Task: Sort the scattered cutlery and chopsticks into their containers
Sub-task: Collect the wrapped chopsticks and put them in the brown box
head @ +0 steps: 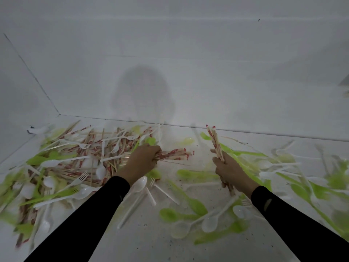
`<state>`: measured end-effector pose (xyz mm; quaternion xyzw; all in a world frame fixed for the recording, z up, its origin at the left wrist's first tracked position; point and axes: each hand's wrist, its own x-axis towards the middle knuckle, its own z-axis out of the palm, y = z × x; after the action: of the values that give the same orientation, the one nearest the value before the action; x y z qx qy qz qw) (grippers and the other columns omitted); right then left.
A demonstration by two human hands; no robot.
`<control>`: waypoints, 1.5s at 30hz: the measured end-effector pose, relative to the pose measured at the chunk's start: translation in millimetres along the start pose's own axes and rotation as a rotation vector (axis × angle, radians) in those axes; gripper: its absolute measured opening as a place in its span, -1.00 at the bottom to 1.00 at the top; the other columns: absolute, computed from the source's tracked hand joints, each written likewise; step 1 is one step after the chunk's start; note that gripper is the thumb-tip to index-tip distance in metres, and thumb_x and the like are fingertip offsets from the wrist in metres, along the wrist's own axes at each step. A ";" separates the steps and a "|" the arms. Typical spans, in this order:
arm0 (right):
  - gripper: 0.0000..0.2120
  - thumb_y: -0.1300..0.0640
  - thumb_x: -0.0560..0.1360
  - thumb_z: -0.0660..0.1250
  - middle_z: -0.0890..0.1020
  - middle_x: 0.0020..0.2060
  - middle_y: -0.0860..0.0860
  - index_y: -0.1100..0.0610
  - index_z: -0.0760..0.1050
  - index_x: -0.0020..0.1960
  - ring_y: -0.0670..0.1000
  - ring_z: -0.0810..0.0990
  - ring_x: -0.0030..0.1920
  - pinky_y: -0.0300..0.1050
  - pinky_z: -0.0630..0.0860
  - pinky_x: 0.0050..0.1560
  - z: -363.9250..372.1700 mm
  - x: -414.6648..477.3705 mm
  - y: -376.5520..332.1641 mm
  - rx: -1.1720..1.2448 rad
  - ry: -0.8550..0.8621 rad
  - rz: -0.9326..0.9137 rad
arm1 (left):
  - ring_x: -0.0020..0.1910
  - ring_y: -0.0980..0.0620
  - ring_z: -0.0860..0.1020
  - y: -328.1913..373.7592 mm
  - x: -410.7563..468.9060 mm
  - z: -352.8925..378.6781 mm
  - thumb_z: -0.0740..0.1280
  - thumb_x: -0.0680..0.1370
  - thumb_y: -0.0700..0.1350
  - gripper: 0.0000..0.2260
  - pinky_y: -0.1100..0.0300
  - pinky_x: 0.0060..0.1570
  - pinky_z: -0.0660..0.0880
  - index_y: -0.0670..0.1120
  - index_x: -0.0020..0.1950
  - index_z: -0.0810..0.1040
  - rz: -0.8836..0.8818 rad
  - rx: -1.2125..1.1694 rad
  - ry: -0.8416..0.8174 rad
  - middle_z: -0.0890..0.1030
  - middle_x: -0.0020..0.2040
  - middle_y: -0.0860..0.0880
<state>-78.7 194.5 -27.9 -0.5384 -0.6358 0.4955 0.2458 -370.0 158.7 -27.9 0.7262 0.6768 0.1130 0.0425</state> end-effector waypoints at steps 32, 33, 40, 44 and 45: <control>-0.60 0.05 0.64 0.12 0.03 0.58 -0.12 -0.10 0.32 0.47 0.11 0.58 0.13 -0.11 0.46 -0.19 175.4 122.9 -59.9 -1.086 -0.492 -0.602 | 0.23 -0.16 0.44 -117.6 -42.4 27.1 0.47 0.43 0.17 -0.38 0.01 0.12 0.44 -0.03 0.39 0.38 -0.725 -0.395 0.043 0.40 0.27 -0.14; -0.62 0.06 0.63 0.12 0.11 0.56 -0.08 -0.05 0.36 0.43 0.11 0.60 0.06 -0.12 0.43 -0.21 170.3 123.9 -56.9 -1.076 -0.455 -0.607 | 0.24 -0.16 0.43 -117.4 -42.3 28.5 0.46 0.44 0.17 -0.39 0.01 0.12 0.44 -0.03 0.39 0.38 -0.714 -0.383 0.051 0.40 0.27 -0.13; -0.73 0.05 0.63 0.13 0.41 0.30 -0.03 0.07 0.49 0.25 0.08 0.47 -0.27 -0.13 0.37 -0.30 102.9 122.8 -17.0 -1.024 -0.212 -0.558 | -0.24 0.09 0.51 -100.4 -33.4 23.1 0.36 0.55 0.04 -0.88 0.23 -0.28 0.37 0.03 -0.08 0.47 -0.577 -0.446 0.149 0.54 -0.23 0.09; -0.78 0.02 0.63 0.15 0.50 0.14 -0.07 0.03 0.55 0.09 0.03 0.50 -0.25 -0.14 0.39 -0.29 71.8 122.9 -7.0 -0.958 -0.072 -0.446 | -0.24 0.02 0.54 -102.2 -22.8 22.3 0.32 0.53 0.04 -0.84 0.16 -0.25 0.40 -0.01 -0.18 0.48 -0.511 -0.365 0.017 0.54 -0.27 0.03; -0.81 0.03 0.62 0.19 0.51 0.10 -0.04 0.06 0.55 0.05 0.06 0.52 -0.27 -0.14 0.39 -0.32 69.9 122.4 -7.4 -0.935 0.005 -0.437 | -0.28 0.05 0.52 -100.4 -18.4 19.0 0.34 0.54 0.03 -0.80 0.18 -0.29 0.36 -0.04 -0.21 0.50 -0.464 -0.364 -0.034 0.54 -0.30 0.02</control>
<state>-177.7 283.1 -75.4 -0.4464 -0.8864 0.0941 0.0783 -464.6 150.2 -69.9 0.5345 0.7924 0.2077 0.2081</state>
